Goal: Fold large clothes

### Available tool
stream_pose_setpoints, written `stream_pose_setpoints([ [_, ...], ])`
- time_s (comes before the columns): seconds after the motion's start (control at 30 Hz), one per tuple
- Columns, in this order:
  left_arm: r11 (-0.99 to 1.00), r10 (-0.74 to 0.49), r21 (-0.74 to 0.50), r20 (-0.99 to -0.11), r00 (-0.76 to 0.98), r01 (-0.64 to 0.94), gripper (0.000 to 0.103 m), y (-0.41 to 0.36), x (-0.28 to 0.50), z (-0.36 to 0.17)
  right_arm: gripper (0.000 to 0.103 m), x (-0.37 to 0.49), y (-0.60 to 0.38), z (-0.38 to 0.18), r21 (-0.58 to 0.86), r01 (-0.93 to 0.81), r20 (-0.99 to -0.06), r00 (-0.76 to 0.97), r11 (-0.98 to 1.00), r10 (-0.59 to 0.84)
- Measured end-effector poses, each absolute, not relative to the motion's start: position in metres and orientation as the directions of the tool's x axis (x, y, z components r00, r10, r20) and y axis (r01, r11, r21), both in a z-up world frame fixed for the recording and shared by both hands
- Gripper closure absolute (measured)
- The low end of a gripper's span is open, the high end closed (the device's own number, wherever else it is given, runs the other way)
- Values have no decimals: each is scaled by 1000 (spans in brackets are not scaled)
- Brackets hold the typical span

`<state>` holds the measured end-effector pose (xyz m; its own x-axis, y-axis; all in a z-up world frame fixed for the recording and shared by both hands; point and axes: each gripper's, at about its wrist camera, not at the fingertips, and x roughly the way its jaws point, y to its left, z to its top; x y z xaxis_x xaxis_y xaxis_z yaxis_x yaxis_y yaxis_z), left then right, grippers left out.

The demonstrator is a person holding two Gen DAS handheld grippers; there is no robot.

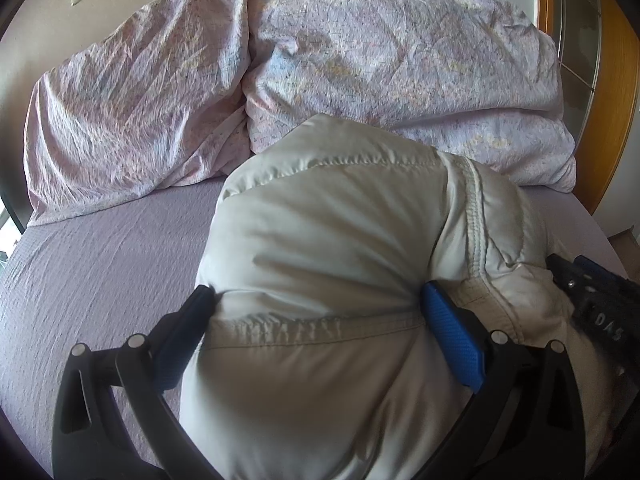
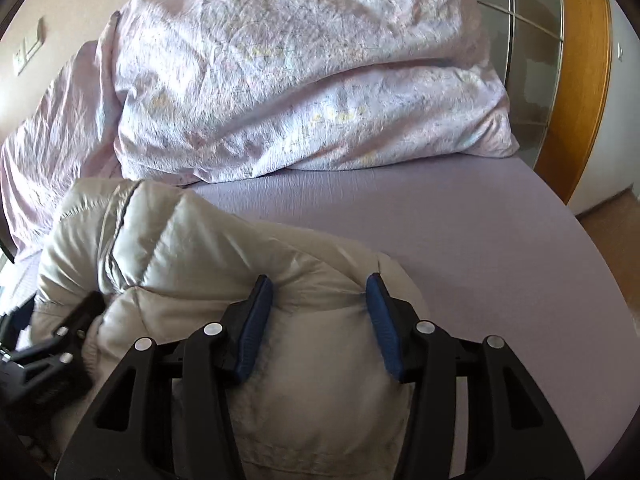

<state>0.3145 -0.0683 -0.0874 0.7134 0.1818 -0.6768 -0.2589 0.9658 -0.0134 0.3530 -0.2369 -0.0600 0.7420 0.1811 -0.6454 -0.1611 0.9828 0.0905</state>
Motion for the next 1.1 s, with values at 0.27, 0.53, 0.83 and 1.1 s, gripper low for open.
stream_pose_setpoints([
  [0.27, 965, 191, -8, -669, 718, -264, 2, -70, 314, -88, 50, 354, -239, -68, 111, -150, -639, 746, 982, 186],
  [0.53, 964, 195, -5, -664, 722, -265, 2, -71, 314, -88, 49, 355, -239, -69, 112, -147, -627, 757, 983, 184],
  [0.83, 963, 200, -1, -663, 721, -268, 2, -72, 315, -88, 49, 357, -239, -71, 103, -141, -628, 758, 985, 174],
  [1.1, 970, 178, 4, -693, 699, -243, 2, -68, 314, -81, 47, 362, -233, -62, 50, -145, -694, 706, 988, 139],
])
